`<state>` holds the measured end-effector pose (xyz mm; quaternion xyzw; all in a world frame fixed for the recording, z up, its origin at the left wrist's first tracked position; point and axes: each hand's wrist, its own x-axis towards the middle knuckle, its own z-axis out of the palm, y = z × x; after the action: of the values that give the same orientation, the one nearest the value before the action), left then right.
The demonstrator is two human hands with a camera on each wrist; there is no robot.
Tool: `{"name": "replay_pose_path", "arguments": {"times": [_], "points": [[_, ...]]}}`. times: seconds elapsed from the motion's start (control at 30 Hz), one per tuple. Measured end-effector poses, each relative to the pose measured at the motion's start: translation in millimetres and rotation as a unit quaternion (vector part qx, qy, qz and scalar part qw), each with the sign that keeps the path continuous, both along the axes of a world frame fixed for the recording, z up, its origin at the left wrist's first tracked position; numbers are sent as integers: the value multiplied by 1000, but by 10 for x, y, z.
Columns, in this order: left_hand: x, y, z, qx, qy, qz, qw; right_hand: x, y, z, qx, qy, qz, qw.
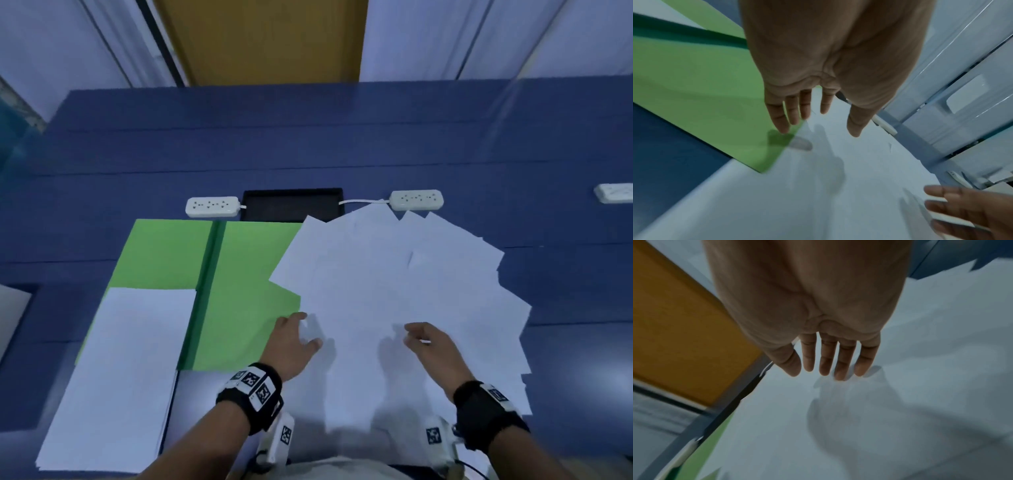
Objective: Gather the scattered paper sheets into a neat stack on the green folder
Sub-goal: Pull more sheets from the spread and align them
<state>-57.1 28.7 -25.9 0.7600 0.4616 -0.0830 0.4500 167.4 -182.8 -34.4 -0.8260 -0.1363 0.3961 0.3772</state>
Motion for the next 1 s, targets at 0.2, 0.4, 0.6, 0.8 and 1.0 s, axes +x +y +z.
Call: {"name": "replay_pose_path", "arguments": {"times": [0.2,0.4,0.6,0.8,1.0], "points": [[577,-189,-183,46,136,20,989,330,-343,-229,-18,57,37,998],[889,-222,-302,70,190,53,978,437,-334,-348,-12,60,61,996],[1037,-284,-351,66,205,80,973,475,-372,-402,2,66,66,996],[998,-198,-385,53,191,73,978,461,-340,-412,1,81,38,996],[914,-431,-135,17,-71,10,997,454,-319,-342,38,138,-33,989]]}}
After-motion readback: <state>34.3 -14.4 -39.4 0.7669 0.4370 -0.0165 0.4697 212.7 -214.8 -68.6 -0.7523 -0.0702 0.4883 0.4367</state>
